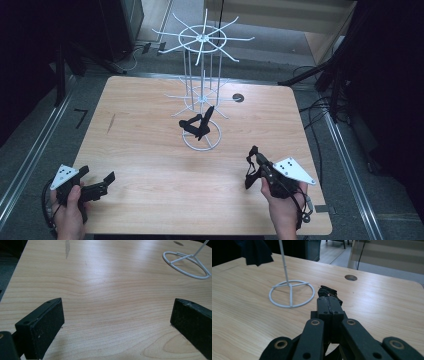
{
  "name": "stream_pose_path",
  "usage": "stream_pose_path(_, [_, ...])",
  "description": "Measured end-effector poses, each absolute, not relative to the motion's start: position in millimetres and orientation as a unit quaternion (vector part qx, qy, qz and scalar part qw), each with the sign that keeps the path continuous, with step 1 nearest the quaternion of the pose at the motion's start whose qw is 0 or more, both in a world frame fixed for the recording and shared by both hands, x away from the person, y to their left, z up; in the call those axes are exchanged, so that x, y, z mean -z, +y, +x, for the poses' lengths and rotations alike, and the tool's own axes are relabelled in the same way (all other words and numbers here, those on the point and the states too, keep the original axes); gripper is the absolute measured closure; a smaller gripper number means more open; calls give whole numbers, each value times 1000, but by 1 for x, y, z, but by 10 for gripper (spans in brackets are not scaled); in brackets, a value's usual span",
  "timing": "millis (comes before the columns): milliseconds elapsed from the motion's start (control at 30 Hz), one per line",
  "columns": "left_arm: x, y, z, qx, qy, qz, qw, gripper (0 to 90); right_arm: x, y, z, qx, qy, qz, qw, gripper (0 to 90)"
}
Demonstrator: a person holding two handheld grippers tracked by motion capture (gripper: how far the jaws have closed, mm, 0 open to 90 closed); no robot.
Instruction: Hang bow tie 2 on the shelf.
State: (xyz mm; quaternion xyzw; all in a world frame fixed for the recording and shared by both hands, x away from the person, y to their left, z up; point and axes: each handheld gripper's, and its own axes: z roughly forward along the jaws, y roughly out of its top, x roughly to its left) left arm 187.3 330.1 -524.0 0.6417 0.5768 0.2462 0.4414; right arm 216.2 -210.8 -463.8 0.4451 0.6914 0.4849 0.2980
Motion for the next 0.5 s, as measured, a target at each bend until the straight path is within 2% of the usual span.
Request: stream_pose_path(500, [524,329,187,-246,575,643,442,0,452,-181,215,-514,699,413,276,900])
